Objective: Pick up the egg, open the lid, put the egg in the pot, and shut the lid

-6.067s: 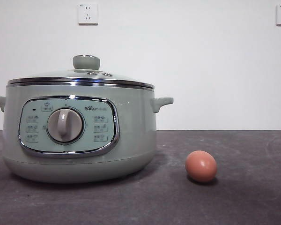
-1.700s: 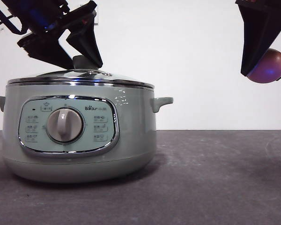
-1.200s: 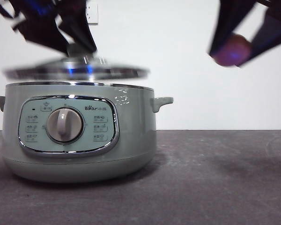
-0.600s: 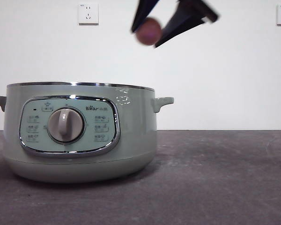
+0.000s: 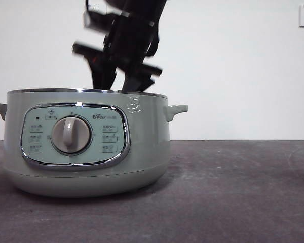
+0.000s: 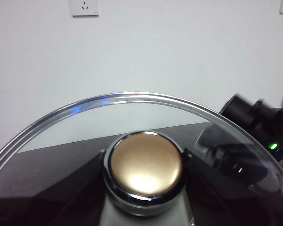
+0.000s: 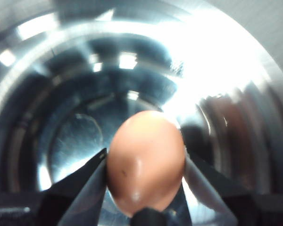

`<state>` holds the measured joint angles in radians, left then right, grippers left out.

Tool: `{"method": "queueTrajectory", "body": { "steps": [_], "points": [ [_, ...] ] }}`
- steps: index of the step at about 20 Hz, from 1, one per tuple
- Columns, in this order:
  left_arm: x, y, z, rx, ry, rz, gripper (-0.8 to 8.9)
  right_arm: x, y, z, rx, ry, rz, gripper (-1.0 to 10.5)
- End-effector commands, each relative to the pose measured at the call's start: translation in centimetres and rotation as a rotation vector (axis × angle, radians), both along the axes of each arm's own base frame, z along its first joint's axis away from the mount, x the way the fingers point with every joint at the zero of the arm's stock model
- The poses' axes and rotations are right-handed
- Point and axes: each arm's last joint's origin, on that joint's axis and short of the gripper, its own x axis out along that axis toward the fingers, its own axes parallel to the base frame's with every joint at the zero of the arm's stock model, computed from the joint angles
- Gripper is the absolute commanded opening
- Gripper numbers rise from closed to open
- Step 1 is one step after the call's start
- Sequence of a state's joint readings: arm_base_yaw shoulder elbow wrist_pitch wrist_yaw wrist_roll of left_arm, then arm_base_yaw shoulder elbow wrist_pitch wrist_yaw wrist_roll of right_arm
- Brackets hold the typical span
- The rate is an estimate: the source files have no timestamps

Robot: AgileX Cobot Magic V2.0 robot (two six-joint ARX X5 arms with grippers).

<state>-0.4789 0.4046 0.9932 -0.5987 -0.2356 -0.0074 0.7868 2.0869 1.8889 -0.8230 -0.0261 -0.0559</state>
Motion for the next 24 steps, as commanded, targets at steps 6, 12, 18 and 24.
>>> {"method": "queueTrajectory", "body": {
  "steps": [6, 12, 18, 24],
  "points": [
    [-0.5, 0.3, 0.8, -0.028, -0.069, 0.003, -0.09, 0.1, 2.2, -3.5, -0.067, -0.019, 0.07, -0.1],
    [-0.5, 0.3, 0.8, -0.026, -0.066, 0.003, -0.09, 0.1, 2.7, -5.0, -0.094, 0.0, 0.093, -0.1],
    [-0.5, 0.3, 0.3, -0.007, -0.02, 0.002, -0.09, -0.2, 2.7, -5.1, -0.106, 0.02, 0.098, 2.6],
    [-0.5, 0.3, 0.0, 0.005, 0.008, 0.002, -0.09, -0.5, 2.9, -4.7, -0.096, 0.013, 0.094, 4.7]
  ]
}}
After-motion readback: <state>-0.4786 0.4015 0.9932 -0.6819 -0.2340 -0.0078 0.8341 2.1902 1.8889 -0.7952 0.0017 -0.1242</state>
